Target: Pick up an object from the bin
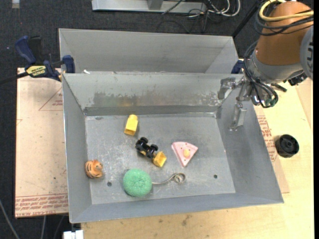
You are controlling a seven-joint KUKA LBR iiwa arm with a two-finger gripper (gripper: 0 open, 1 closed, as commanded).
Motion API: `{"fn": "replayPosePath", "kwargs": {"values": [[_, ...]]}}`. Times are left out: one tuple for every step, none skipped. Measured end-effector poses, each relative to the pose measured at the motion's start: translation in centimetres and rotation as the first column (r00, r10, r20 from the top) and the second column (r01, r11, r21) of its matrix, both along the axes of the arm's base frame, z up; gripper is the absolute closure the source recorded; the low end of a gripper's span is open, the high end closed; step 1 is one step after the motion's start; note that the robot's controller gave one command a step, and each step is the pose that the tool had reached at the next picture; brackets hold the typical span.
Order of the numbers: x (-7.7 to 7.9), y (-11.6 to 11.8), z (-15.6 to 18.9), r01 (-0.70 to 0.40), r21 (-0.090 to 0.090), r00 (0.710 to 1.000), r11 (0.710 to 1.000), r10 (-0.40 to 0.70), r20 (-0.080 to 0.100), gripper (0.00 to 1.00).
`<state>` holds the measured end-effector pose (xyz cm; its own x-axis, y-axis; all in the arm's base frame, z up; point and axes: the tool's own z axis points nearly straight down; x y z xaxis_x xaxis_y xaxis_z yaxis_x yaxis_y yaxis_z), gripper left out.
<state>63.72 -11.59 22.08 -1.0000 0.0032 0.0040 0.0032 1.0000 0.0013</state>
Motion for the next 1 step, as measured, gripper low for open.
{"fn": "replayPosePath", "kwargs": {"values": [[0.07, 0.05, 0.52, -0.002, -0.001, 1.0, 1.0, 0.002, 0.007, 0.0]]}}
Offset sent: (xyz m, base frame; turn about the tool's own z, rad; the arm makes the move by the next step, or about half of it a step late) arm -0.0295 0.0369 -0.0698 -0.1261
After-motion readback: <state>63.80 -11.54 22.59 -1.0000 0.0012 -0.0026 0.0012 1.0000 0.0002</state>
